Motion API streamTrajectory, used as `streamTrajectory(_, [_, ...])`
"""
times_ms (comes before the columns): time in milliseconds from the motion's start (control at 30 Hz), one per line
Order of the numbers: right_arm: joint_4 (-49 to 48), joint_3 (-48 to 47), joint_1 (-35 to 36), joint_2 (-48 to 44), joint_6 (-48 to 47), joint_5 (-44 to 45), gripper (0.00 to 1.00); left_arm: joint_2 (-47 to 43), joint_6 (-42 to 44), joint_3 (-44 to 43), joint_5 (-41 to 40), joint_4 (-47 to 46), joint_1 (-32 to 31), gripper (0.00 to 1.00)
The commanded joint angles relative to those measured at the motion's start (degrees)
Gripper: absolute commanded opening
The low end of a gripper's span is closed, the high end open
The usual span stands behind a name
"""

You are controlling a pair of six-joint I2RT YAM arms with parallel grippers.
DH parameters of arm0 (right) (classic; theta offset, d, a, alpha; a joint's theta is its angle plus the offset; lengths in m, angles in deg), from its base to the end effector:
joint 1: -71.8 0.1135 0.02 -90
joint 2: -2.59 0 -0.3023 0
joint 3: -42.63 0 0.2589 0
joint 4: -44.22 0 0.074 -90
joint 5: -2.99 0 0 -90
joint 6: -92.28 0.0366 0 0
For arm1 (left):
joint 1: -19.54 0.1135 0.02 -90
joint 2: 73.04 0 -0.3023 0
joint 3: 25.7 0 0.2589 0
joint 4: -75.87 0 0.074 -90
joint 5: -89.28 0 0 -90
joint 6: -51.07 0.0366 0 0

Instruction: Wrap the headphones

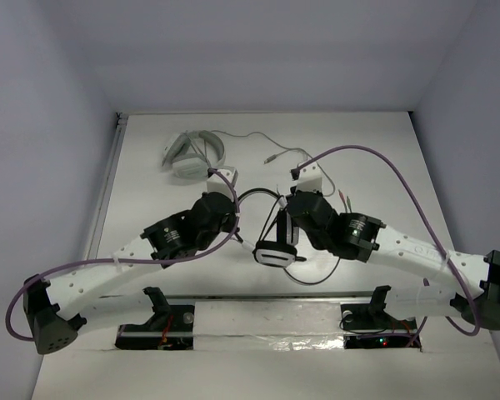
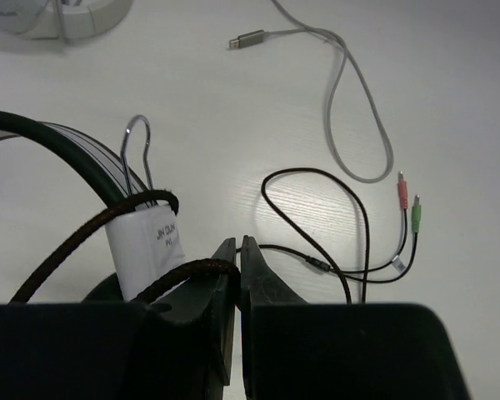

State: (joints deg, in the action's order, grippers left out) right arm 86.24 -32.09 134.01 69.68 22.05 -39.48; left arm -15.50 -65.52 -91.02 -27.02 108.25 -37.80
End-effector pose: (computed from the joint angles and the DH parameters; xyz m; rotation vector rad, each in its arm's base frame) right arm 0.1360 0.2001 0.3706 -0.2781 1.9424 0.0259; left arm 0.1277 -0.1692 0.3592 0.2369 1.9732 -0.5023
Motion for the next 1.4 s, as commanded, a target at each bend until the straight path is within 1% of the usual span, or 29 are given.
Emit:
streamTrajectory(0, [-6.47, 0.85, -2.09, -1.08, 0.35, 0.91, 0.06, -3.13, 2.33, -3.01, 9.86, -0.18, -0.67, 0.0])
streamTrajectory(33, [-6.91, 1.2, -2.1, -1.35, 0.62, 0.73, 0.07, -3.31, 2.59, -3.53, 10.57, -0.35, -0.67, 0.0])
streamTrajectory(67, [-7.78, 2.07, -2.1, -1.7, 0.97, 0.46, 0.1, -3.66, 2.68, -3.71, 11.36, -1.05, -0.67, 0.0])
streamTrajectory(133, [-8.93, 3.13, -2.79, -3.36, 1.59, -0.33, 0.13, -4.1, 2.94, -4.67, 14.86, -2.19, 1.26, 0.0])
streamTrajectory(167, [-10.33, 4.44, -2.8, -3.98, 1.59, -1.37, 0.17, -4.27, 3.12, -5.12, 15.66, -2.37, 1.88, 0.0])
streamTrajectory(300, [-12.53, 6.9, -5.52, -8.54, 1.59, -4.19, 0.18, -4.98, 4.96, -7.22, 21.45, -2.9, 6.26, 0.0])
streamTrajectory(400, [-15.25, 9.62, -6.05, -11.44, 1.59, -7.44, 0.18, -5.86, 5.41, -7.75, 23.57, -3.16, 8.82, 0.0])
streamTrajectory(433, [-16.31, 10.42, -6.66, -12.33, 1.5, -8.41, 0.22, -6.03, 5.67, -7.84, 26.02, -3.6, 10.57, 0.0])
streamTrajectory(467, [-19.19, 11.48, -7.19, -14.34, 1.24, -10.5, 0.22, -6.21, 5.67, -7.93, 28.39, -4.21, 11.11, 0.0])
streamTrajectory(533, [-21.84, 14.19, -7.81, -15.76, 0.97, -12.89, 0.23, -6.3, 5.76, -8.81, 31.73, -4.74, 11.81, 0.0])
streamTrajectory(567, [-24.64, 15.08, -7.81, -17.07, 1.06, -15.25, 0.26, -6.3, 5.58, -9.25, 32.45, -4.83, 12.34, 0.0])
streamTrajectory(633, [-27.55, 18.32, -8.34, -18.13, 1.24, -18.25, 0.26, -6.3, 5.41, -10.56, 35.51, -5.36, 12.34, 0.0])
streamTrajectory(667, [-32.0, 19.47, -8.86, -18.74, 1.15, -20.7, 0.31, -6.21, 4.97, -11.18, 36.4, -5.62, 12.86, 0.0])
streamTrajectory(733, [-35.55, 21.76, -9.39, -19.63, 1.24, -22.56, 0.35, -6.04, 4.62, -13.1, 38.42, -5.71, 12.87, 0.0])
streamTrajectory(767, [-38.52, 23.68, -9.39, -19.8, 1.24, -24.57, 0.38, -5.86, 4.18, -13.81, 38.69, -5.62, 12.87, 0.0])
streamTrajectory(833, [-40.48, 24.84, -10.44, -19.46, 1.15, -26.34, 0.42, -5.51, 4.0, -16.53, 39.92, -5.27, 12.87, 0.0])
streamTrajectory(867, [-43.1, 26.15, -10.45, -19.28, 0.8, -27.91, 0.43, -4.99, 3.91, -17.59, 40.28, -4.84, 12.87, 0.0])
streamTrajectory(933, [-45.75, 27.39, -11.06, -18.49, 0.71, -28.54, 0.47, -4.46, 3.48, -20.39, 41.76, -4.83, 12.87, 0.0])
streamTrajectory(1000, [-49.27, 28.79, -11.59, -17.61, 0.8, -30.12, 0.54, -3.66, 2.86, -22.25, 42.3, -4.75, 12.87, 0.0])
streamTrajectory(1133, [-52.52, 28.89, -11.59, -12.7, 0.53, -30.91, 0.55, -2.26, 2.16, -26.73, 42.04, -3.96, 12.87, 0.0])
streamTrajectory(1233, [-56.03, 30.11, -11.59, -9.0, 1.58, -33.29, 0.56, -0.85, 1.89, -31.64, 41.6, -2.99, 12.87, 0.0])
streamTrajectory(1367, [-61.56, 31.69, -11.59, -3.99, 3.69, -34.16, 0.54, 1.34, 1.1, -37.19, 40.19, -2.02, 13.39, 0.0])
